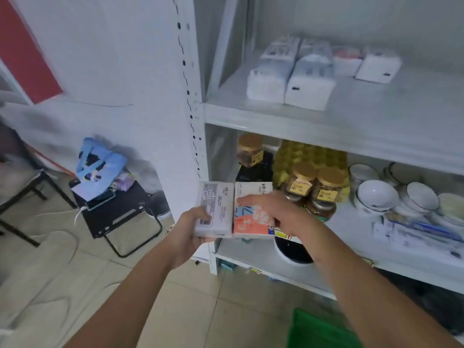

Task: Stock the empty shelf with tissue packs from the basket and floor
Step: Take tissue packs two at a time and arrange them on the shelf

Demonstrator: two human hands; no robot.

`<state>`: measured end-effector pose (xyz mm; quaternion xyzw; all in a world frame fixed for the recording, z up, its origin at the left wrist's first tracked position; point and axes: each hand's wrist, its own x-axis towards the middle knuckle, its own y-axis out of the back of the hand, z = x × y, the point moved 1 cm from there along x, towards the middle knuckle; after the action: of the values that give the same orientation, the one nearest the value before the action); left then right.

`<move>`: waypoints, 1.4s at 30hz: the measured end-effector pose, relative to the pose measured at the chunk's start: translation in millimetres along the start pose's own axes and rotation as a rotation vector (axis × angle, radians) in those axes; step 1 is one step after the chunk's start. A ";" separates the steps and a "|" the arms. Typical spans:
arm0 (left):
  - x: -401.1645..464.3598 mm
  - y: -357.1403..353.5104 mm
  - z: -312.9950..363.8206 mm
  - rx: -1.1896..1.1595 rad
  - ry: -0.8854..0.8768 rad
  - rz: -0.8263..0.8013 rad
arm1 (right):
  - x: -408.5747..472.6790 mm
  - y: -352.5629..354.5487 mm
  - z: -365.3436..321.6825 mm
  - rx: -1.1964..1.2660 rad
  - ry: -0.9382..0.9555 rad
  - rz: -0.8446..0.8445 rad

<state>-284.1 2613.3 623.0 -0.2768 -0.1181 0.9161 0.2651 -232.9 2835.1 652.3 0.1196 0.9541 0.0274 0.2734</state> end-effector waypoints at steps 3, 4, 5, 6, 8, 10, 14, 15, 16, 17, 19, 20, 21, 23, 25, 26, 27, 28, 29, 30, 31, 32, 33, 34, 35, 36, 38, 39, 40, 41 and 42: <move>-6.5 -31.8 32.3 0.019 -0.063 -0.070 | -30.8 29.3 -38.2 -0.024 0.065 0.037; -8.2 -43.0 40.0 0.012 -0.071 -0.101 | -41.8 39.2 -48.4 -0.029 0.078 0.050; -9.7 -53.7 47.3 0.012 -0.080 -0.129 | -52.8 48.6 -57.8 -0.030 0.086 0.062; -11.2 -64.2 53.6 0.018 -0.089 -0.157 | -63.7 58.2 -64.9 -0.028 0.098 0.075; -16.2 -83.9 62.2 0.037 -0.112 -0.206 | -86.3 77.1 -74.4 -0.024 0.149 0.107; -23.3 -100.9 65.1 0.038 -0.126 -0.257 | -108.5 95.0 -77.6 -0.033 0.223 0.133; -30.4 -144.9 69.2 0.067 -0.149 -0.379 | -142.0 139.0 -77.7 -0.020 0.315 0.208; -30.0 -159.9 72.6 0.075 -0.162 -0.400 | -147.9 151.4 -79.8 -0.013 0.334 0.226; -29.2 -176.2 77.2 0.082 -0.176 -0.415 | -153.8 164.2 -82.8 -0.005 0.357 0.244; -28.3 -192.8 82.1 0.093 -0.191 -0.422 | -159.3 177.0 -86.4 0.002 0.380 0.269; -25.9 -226.4 92.3 0.128 -0.216 -0.417 | -169.6 203.0 -94.3 0.021 0.424 0.329; -24.0 -242.6 96.9 0.150 -0.224 -0.407 | -173.0 215.9 -97.5 0.036 0.437 0.352; -22.1 -257.8 100.8 0.173 -0.231 -0.391 | -175.2 227.8 -100.1 0.047 0.443 0.364; -16.7 -284.6 107.1 0.216 -0.245 -0.332 | -176.5 248.7 -104.0 0.067 0.435 0.382; -9.6 -307.4 113.7 0.250 -0.262 -0.264 | -174.4 265.8 -108.6 0.110 0.418 0.401; -5.9 -316.4 117.3 0.264 -0.274 -0.228 | -171.8 272.3 -111.5 0.129 0.411 0.407; -1.9 -324.3 120.9 0.273 -0.288 -0.191 | -168.5 278.0 -114.2 0.139 0.404 0.409; 1.7 -331.0 124.6 0.283 -0.305 -0.154 | -164.2 282.9 -117.2 0.142 0.398 0.407; 5.0 -336.1 127.7 0.301 -0.324 -0.120 | -159.1 286.7 -119.5 0.142 0.394 0.407; 8.9 -340.2 130.3 0.325 -0.346 -0.088 | -153.1 290.4 -121.8 0.140 0.393 0.410; 13.1 -343.3 132.1 0.347 -0.364 -0.062 | -146.7 293.5 -123.3 0.135 0.391 0.414; 17.8 -345.6 133.5 0.364 -0.374 -0.044 | -140.4 295.7 -124.2 0.132 0.387 0.415; 22.5 -347.4 134.6 0.375 -0.379 -0.030 | -134.5 297.2 -124.4 0.135 0.380 0.416; 27.4 -348.9 135.2 0.377 -0.383 -0.021 | -128.2 297.9 -123.9 0.146 0.370 0.421; 32.6 -350.0 135.8 0.373 -0.393 -0.022 | -122.1 298.6 -123.1 0.163 0.360 0.431; 37.5 -351.1 136.1 0.371 -0.410 -0.027 | -115.9 299.0 -121.9 0.179 0.348 0.445; 46.4 -353.0 136.6 0.403 -0.446 -0.026 | -104.3 299.2 -121.1 0.181 0.329 0.493; 51.2 -353.5 136.3 0.443 -0.466 -0.014 | -98.8 299.7 -121.5 0.169 0.325 0.530; 56.4 -353.7 136.3 0.491 -0.491 0.007 | -94.0 299.8 -122.5 0.155 0.327 0.568; 61.4 -354.4 137.4 0.536 -0.523 0.029 | -89.2 300.0 -124.4 0.147 0.332 0.603; 66.3 -355.3 139.0 0.574 -0.556 0.046 | -85.1 300.0 -126.8 0.142 0.340 0.640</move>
<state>-260.8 2935.6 836.4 0.0642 0.0818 0.9576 0.2688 -166.0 3107.0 839.1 0.4242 0.8998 0.0647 0.0796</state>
